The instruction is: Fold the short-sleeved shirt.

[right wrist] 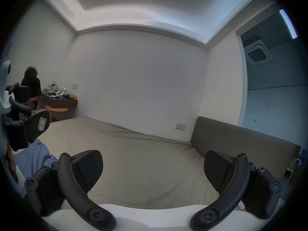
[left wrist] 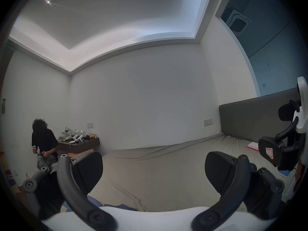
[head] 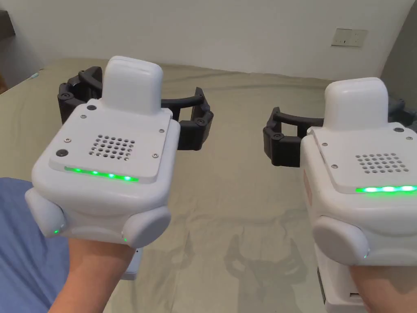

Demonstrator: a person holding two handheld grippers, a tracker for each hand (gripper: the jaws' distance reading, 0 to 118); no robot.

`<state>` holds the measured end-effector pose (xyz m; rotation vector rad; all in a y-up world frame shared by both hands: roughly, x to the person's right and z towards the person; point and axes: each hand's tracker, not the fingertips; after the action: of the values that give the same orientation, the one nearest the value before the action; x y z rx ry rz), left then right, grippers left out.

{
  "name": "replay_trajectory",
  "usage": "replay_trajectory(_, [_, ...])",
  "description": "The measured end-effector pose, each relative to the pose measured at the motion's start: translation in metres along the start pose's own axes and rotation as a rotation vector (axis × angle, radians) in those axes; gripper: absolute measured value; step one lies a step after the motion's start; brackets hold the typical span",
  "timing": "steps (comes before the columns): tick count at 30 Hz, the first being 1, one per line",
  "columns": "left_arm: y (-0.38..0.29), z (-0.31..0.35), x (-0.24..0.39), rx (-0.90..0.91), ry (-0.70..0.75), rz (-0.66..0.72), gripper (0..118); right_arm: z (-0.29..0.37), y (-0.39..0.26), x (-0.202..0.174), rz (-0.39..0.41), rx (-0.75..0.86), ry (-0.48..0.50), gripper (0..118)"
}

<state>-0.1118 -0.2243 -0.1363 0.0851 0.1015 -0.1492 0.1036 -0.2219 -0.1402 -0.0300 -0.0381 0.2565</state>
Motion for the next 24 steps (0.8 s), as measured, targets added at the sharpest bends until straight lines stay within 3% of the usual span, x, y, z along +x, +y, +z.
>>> replay_trajectory(7, [0.001, 0.001, -0.001, -0.007, -0.009, 0.002, 118, 0.001, 0.001, -0.001, 0.015, 0.002, 0.009, 118])
replay_trajectory(9, [0.0, 0.0, 0.0, -0.001, -0.008, -0.025, 118, -0.001, 0.0, -0.003, 0.095, -0.009, 0.018, 118])
replay_trajectory(12, [-0.011, -0.002, 0.009, 0.048, 0.02, -0.314, 118, -0.003, -0.006, -0.011, 0.376, 0.048, -0.026, 118])
replay_trajectory(15, [-0.04, -0.004, 0.03, 0.177, 0.103, -0.874, 118, -0.005, -0.033, -0.028, 0.873, 0.197, -0.172, 118])
replay_trajectory(16, [-0.055, -0.004, 0.038, 0.246, 0.195, -1.105, 118, -0.007, -0.044, -0.032, 1.04, 0.263, -0.225, 118])
replay_trajectory(17, [-0.066, -0.005, 0.043, 0.31, 0.266, -1.29, 118, -0.009, -0.054, -0.034, 1.158, 0.316, -0.268, 118])
replay_trajectory(18, [-0.075, -0.007, 0.044, 0.352, 0.301, -1.409, 118, -0.01, -0.059, -0.035, 1.191, 0.332, -0.274, 118])
replay_trajectory(19, [-0.076, -0.007, 0.043, 0.345, 0.273, -1.375, 118, -0.011, -0.059, -0.036, 1.127, 0.301, -0.249, 118])
replay_trajectory(20, [-0.067, -0.003, 0.044, 0.293, 0.231, -1.251, 118, -0.011, -0.046, -0.034, 1.002, 0.239, -0.201, 118])
replay_trajectory(21, [-0.058, -0.001, 0.042, 0.196, 0.146, -1.054, 118, -0.01, -0.033, -0.029, 0.804, 0.153, -0.132, 118])
replay_trajectory(22, [-0.039, 0.003, 0.037, 0.05, 0.032, -0.736, 118, -0.011, -0.021, -0.02, 0.532, 0.052, -0.052, 118])
replay_trajectory(23, [-0.021, 0.006, 0.025, -0.039, -0.072, -0.412, 118, -0.013, -0.008, -0.001, 0.2, -0.044, 0.072, 118])
replay_trajectory(24, [-0.012, 0.006, 0.006, -0.052, -0.168, -0.101, 118, -0.017, -0.003, 0.018, -0.071, -0.11, 0.185, 118])
